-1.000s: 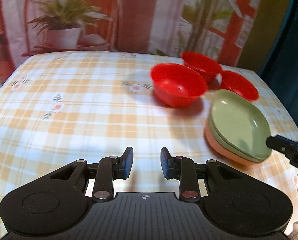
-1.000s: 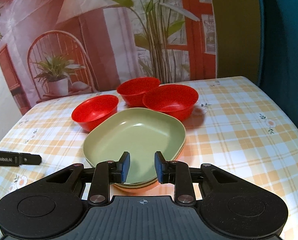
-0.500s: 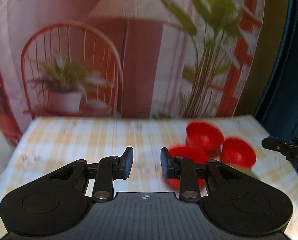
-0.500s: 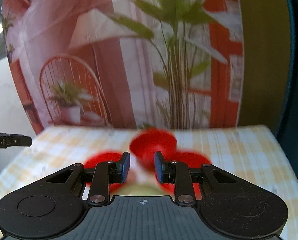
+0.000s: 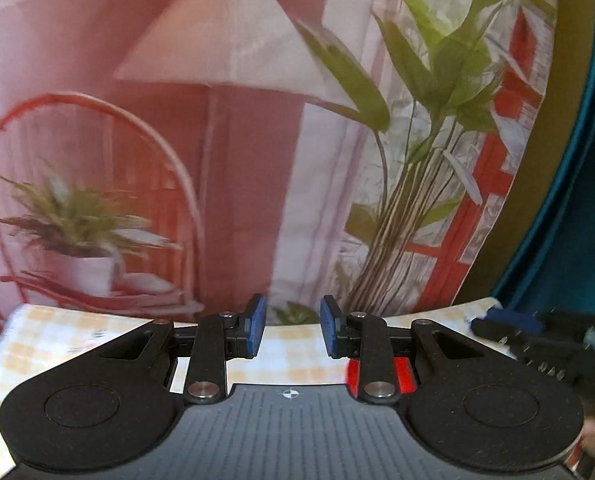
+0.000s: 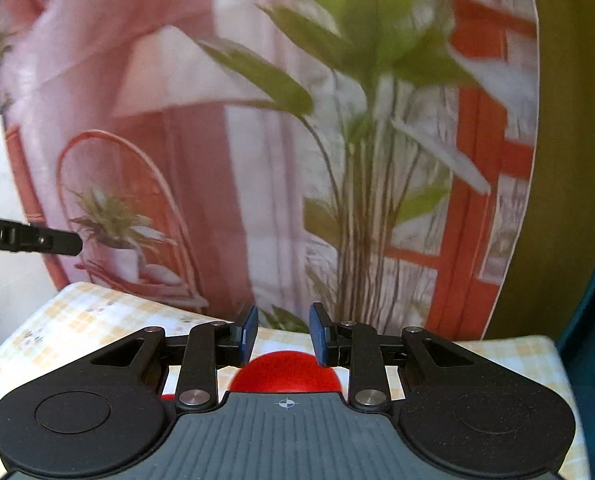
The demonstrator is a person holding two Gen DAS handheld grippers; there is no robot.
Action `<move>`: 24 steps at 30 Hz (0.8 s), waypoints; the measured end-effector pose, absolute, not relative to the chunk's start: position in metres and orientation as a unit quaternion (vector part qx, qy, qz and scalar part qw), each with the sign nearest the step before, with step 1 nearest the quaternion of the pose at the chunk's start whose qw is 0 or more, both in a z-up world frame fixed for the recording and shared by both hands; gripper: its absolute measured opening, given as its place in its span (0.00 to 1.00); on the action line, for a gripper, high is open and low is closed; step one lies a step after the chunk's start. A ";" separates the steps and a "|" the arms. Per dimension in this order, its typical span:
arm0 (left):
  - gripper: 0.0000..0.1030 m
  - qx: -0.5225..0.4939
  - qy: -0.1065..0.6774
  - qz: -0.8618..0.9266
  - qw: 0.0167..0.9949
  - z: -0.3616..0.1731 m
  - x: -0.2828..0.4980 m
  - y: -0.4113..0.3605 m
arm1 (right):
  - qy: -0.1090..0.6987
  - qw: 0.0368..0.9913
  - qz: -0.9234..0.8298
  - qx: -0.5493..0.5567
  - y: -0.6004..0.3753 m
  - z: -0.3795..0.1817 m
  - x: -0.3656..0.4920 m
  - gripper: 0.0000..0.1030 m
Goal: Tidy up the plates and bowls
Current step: 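Move both grippers toward the red bowls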
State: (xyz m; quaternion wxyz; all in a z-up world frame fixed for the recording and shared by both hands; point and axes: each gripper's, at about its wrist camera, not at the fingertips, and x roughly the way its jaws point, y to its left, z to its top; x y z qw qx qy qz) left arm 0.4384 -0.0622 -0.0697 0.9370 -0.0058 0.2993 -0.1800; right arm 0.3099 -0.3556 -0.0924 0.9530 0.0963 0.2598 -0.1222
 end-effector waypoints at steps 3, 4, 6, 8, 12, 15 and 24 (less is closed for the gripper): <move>0.30 -0.017 0.329 -0.204 0.922 -0.099 0.463 -0.081 | 0.280 0.944 -0.133 0.112 -0.371 -0.114 0.326 0.26; 0.30 -0.016 0.338 -0.217 0.915 -0.112 0.469 -0.090 | 0.289 0.940 -0.137 0.117 -0.376 -0.123 0.330 0.26; 0.30 0.006 0.355 -0.232 0.906 -0.137 0.476 -0.105 | 0.306 0.932 -0.145 0.130 -0.385 -0.140 0.335 0.26; 0.30 0.027 0.375 -0.234 0.897 -0.160 0.481 -0.118 | 0.321 0.924 -0.151 0.145 -0.392 -0.158 0.339 0.26; 0.30 0.018 0.410 -0.242 0.879 -0.194 0.493 -0.130 | 0.346 0.911 -0.153 0.162 -0.398 -0.182 0.343 0.25; 0.30 0.028 0.423 -0.239 0.873 -0.209 0.500 -0.138 | 0.358 0.904 -0.153 0.174 -0.400 -0.192 0.345 0.25; 0.28 0.028 0.455 -0.241 0.857 -0.233 0.507 -0.142 | 0.378 0.892 -0.148 0.199 -0.405 -0.202 0.347 0.16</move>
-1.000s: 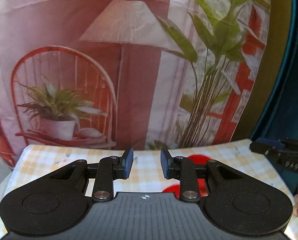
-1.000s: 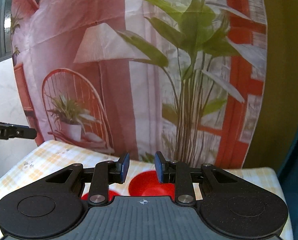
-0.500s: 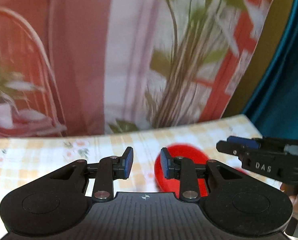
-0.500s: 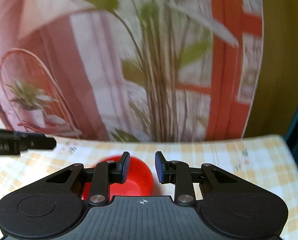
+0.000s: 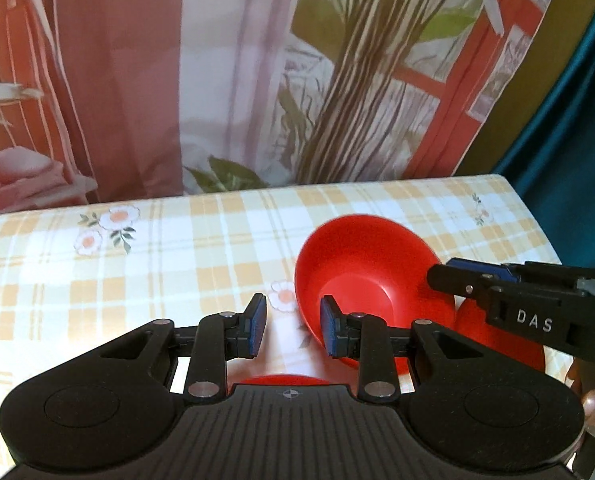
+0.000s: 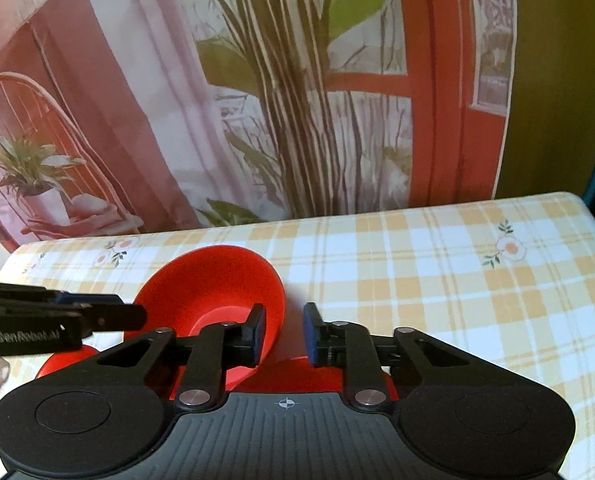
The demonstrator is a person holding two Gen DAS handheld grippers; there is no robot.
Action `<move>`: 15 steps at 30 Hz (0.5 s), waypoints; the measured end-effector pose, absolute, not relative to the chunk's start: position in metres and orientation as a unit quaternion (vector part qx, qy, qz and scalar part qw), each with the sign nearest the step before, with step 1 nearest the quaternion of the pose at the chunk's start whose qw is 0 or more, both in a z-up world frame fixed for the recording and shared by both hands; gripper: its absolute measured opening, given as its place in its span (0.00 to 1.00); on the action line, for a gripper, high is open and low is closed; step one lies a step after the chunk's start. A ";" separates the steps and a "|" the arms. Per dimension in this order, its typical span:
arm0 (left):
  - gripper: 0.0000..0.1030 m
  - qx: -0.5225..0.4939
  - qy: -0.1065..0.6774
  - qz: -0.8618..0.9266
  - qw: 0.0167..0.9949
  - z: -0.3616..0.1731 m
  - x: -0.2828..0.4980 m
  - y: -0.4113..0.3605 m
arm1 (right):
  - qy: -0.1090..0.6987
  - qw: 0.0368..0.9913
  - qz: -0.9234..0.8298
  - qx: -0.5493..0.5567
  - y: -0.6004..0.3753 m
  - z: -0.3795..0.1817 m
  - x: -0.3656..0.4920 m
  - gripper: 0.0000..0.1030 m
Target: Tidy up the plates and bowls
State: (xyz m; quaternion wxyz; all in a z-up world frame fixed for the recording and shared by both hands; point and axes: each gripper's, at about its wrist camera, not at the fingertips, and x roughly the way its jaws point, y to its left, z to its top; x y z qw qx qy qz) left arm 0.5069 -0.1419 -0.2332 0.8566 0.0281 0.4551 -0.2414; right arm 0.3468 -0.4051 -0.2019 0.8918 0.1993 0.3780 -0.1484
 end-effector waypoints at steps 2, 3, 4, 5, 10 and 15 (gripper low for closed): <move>0.14 0.022 0.454 -0.247 0.856 -0.235 0.505 -0.141 | 0.380 0.890 -0.147 0.203 -0.404 -0.204 0.347 0.12; 0.12 0.016 0.452 -0.251 0.856 -0.234 0.505 -0.141 | 0.381 0.889 -0.146 0.206 -0.404 -0.205 0.347 0.11; 0.10 0.015 0.450 -0.253 0.856 -0.234 0.504 -0.141 | 0.381 0.888 -0.146 0.212 -0.405 -0.206 0.347 0.07; 0.10 0.019 0.448 -0.251 0.858 -0.233 0.503 -0.143 | 0.380 0.887 -0.147 0.215 -0.405 -0.206 0.348 0.06; 0.09 0.033 0.423 -0.249 0.871 -0.217 0.495 -0.143 | 0.360 0.896 -0.149 0.213 -0.401 -0.193 0.345 0.06; 0.09 0.027 0.400 -0.250 0.881 -0.192 0.486 -0.134 | 0.340 0.907 -0.143 0.204 -0.393 -0.168 0.341 0.06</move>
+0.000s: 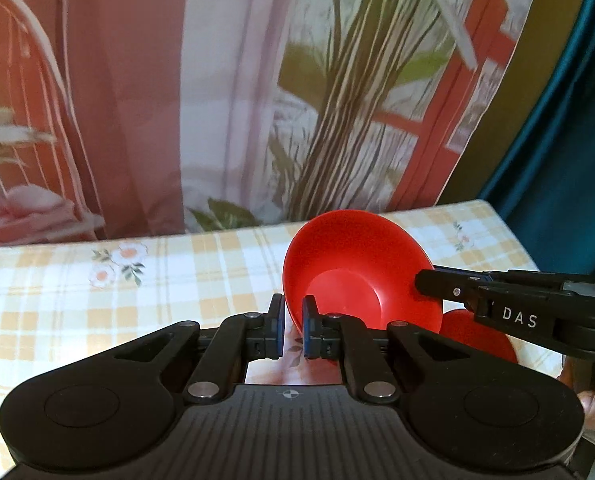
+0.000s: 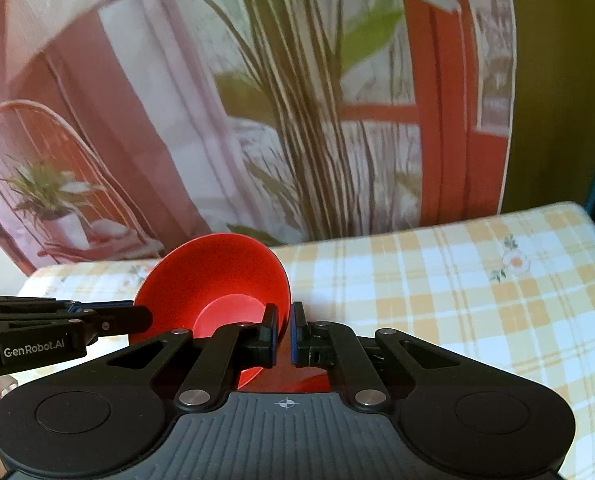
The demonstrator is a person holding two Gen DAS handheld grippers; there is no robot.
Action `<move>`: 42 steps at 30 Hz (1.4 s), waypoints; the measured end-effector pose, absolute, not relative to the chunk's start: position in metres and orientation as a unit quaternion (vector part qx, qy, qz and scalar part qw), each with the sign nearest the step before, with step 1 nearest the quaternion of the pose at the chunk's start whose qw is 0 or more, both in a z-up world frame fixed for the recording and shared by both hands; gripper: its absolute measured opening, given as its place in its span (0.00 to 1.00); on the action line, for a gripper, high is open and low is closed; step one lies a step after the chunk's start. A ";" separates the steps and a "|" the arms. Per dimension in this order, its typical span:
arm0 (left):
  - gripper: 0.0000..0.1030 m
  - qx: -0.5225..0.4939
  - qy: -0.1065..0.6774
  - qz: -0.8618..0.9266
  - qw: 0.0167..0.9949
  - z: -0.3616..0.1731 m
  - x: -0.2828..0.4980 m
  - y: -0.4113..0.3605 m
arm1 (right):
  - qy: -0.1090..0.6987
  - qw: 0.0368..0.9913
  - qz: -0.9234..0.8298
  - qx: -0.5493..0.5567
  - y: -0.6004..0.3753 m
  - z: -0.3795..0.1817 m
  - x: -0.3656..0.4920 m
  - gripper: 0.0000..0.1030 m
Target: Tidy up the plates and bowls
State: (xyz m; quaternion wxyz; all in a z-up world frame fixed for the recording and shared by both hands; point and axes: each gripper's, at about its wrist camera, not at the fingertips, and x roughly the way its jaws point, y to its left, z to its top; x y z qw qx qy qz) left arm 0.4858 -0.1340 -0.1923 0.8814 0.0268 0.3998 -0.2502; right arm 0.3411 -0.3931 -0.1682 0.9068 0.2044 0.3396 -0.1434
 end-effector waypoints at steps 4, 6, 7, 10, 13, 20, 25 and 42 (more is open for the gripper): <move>0.09 0.029 0.385 -0.250 0.888 -0.174 0.471 -0.125 | 0.330 0.912 -0.139 0.200 -0.381 -0.151 0.334 0.06; 0.09 0.027 0.379 -0.250 0.890 -0.167 0.463 -0.119 | 0.327 0.914 -0.137 0.197 -0.373 -0.144 0.330 0.06; 0.09 0.026 0.376 -0.250 0.892 -0.164 0.457 -0.115 | 0.326 0.915 -0.135 0.197 -0.369 -0.142 0.328 0.06; 0.09 0.028 0.371 -0.250 0.894 -0.156 0.443 -0.104 | 0.324 0.916 -0.131 0.197 -0.355 -0.136 0.321 0.06; 0.09 0.028 0.368 -0.247 0.896 -0.151 0.430 -0.093 | 0.325 0.918 -0.126 0.192 -0.339 -0.132 0.314 0.06; 0.09 0.031 0.375 -0.238 0.895 -0.157 0.409 -0.072 | 0.338 0.916 -0.115 0.184 -0.310 -0.136 0.303 0.06; 0.09 0.037 0.382 -0.234 0.893 -0.168 0.403 -0.066 | 0.350 0.912 -0.113 0.179 -0.299 -0.145 0.302 0.06; 0.10 0.059 0.406 -0.216 0.886 -0.199 0.402 -0.058 | 0.384 0.903 -0.108 0.161 -0.280 -0.173 0.311 0.06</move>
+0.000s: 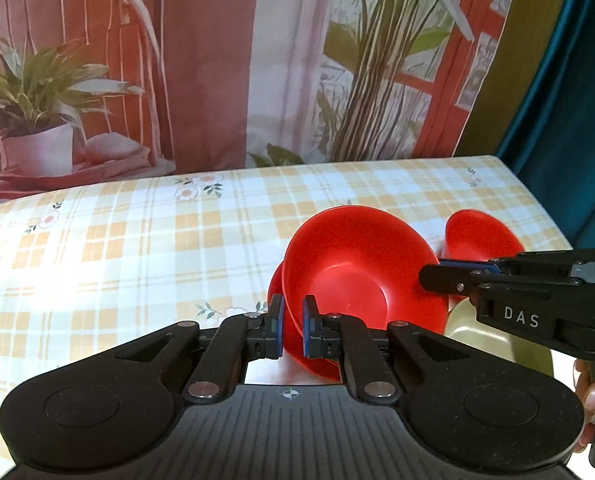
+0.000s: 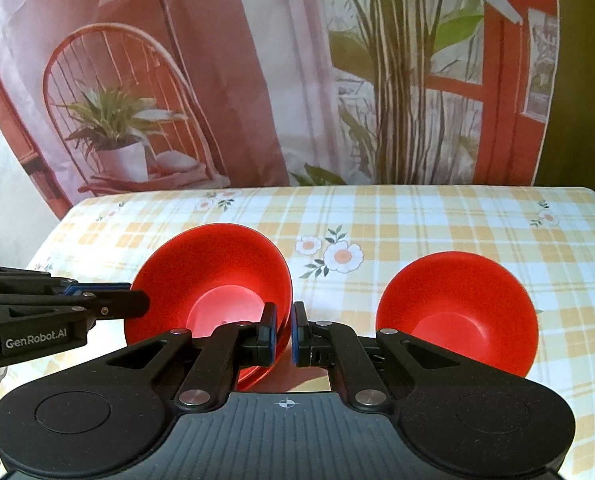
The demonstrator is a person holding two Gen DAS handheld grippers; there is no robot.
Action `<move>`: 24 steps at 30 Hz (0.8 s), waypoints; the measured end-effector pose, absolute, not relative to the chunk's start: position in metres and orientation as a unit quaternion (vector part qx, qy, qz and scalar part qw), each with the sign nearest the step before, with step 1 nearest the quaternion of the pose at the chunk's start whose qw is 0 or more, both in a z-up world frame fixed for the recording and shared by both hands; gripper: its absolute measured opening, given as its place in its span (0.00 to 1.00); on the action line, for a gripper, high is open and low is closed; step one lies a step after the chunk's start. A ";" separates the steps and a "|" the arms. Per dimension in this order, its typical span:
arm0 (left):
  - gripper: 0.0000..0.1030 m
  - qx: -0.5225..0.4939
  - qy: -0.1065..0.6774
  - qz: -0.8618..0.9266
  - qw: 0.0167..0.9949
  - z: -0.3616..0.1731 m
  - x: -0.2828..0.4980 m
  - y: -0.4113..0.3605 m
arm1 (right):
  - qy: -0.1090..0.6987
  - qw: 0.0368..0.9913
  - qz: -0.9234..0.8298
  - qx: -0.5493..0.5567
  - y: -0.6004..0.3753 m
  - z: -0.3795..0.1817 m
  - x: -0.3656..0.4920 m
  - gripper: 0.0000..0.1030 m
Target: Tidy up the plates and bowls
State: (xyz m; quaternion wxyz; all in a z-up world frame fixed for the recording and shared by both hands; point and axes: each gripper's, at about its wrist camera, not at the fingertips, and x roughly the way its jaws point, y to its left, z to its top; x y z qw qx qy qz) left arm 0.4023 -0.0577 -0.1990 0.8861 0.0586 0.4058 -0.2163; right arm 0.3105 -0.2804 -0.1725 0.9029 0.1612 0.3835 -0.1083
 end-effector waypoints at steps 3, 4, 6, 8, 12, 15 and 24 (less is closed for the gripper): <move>0.10 0.063 0.408 -0.215 0.885 -0.202 0.403 -0.057 | 0.388 0.902 -0.107 0.154 -0.278 -0.176 0.312 0.07; 0.10 0.063 0.408 -0.215 0.885 -0.203 0.403 -0.057 | 0.390 0.902 -0.107 0.151 -0.277 -0.177 0.313 0.07; 0.10 0.064 0.409 -0.215 0.884 -0.205 0.404 -0.057 | 0.392 0.901 -0.106 0.149 -0.277 -0.178 0.313 0.07; 0.10 0.067 0.410 -0.215 0.884 -0.206 0.404 -0.058 | 0.395 0.901 -0.106 0.147 -0.276 -0.179 0.314 0.07; 0.10 0.072 0.411 -0.215 0.883 -0.209 0.405 -0.059 | 0.398 0.900 -0.106 0.141 -0.275 -0.181 0.315 0.07; 0.10 0.067 0.412 -0.213 0.883 -0.210 0.406 -0.058 | 0.398 0.901 -0.104 0.137 -0.275 -0.180 0.314 0.08; 0.11 0.065 0.399 -0.201 0.892 -0.201 0.406 -0.057 | 0.387 0.908 -0.104 0.124 -0.284 -0.172 0.307 0.11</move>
